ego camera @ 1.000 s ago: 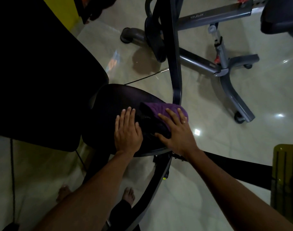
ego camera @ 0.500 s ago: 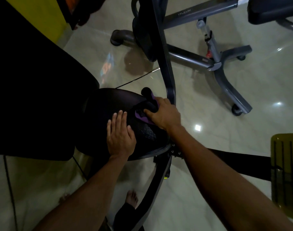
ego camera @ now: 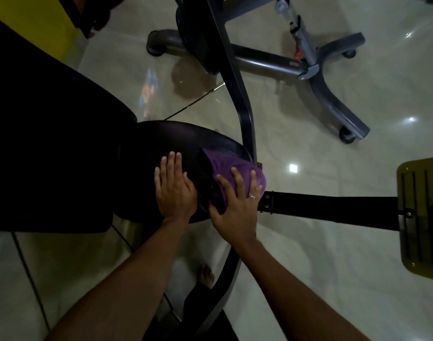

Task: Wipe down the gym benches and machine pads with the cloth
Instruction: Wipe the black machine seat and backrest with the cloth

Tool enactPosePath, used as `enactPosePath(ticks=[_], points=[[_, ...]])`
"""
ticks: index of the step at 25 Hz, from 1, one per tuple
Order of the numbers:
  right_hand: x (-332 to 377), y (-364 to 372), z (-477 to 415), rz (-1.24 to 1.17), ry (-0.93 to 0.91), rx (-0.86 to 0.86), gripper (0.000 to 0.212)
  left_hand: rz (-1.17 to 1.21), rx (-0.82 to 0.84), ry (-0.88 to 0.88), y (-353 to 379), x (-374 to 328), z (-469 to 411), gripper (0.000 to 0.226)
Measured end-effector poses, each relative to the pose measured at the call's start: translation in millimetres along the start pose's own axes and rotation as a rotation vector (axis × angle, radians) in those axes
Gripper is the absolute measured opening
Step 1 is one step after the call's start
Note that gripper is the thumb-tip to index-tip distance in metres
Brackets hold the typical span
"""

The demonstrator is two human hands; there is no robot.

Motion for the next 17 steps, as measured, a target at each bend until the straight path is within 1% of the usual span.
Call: enactPosePath(ticks=[1, 2, 3, 4, 6, 7, 8, 9, 10, 13, 15, 17], points=[[-9.5, -1.7, 2.6, 0.025, -0.077, 0.027, 0.076, 0.003, -0.006, 0.008, 0.5, -0.2, 0.7, 0.054], [-20.9, -5.1, -1.6, 0.013, -0.114, 0.051, 0.079, 0.009, -0.021, 0.013, 0.9, -1.9, 0.8, 0.054], [-29.9, -9.2, -10.6, -0.045, -0.095, 0.067, 0.078, 0.018, -0.034, 0.011, 1.1, -2.9, -0.6, 0.053], [-35.5, -14.3, -21.8, -0.146, -0.017, 0.052, 0.075, 0.024, -0.037, 0.010, 1.8, -2.8, -2.7, 0.053], [-33.8, -22.3, -39.6, -0.375, 0.218, -0.054, 0.067, 0.020, -0.029, 0.001, 2.9, -1.2, -1.4, 0.054], [-27.3, -21.1, -41.7, -0.435, 0.302, -0.108, 0.065, 0.010, -0.033, 0.000, 2.7, -1.8, -1.3, 0.054], [-19.6, -16.9, -37.1, -0.436, 0.329, -0.133, 0.064, 0.011, -0.034, -0.001, 2.5, -2.3, -2.1, 0.054], [-12.2, -9.0, -26.7, -0.370, 0.301, -0.134, 0.066, 0.015, -0.030, 0.002, 2.7, -1.4, -3.0, 0.054], [-6.6, 1.4, -11.0, -0.270, 0.216, -0.115, 0.069, 0.016, -0.023, 0.005, 3.1, 0.5, -2.6, 0.053], [-13.5, 17.0, 28.7, 0.089, -0.156, 0.000, 0.087, 0.018, -0.010, 0.009, 2.3, 3.3, -1.7, 0.053], [-35.0, 6.8, 26.3, 0.309, -0.364, 0.065, 0.094, 0.069, 0.016, 0.017, -0.4, 2.1, -1.7, 0.053], [-49.0, -7.5, 15.7, 0.460, -0.476, 0.138, 0.093, 0.097, 0.043, 0.039, -1.6, 5.1, 1.1, 0.053]])
Point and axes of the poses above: each hand's wrist, its own z-axis away from the middle knuckle, its own y-axis out of the palm, x = y × z, the point moved 3 cm from there along -z, towards the middle knuckle, and after that the axes turned 12 degrees about x, right-handed, at the moved point
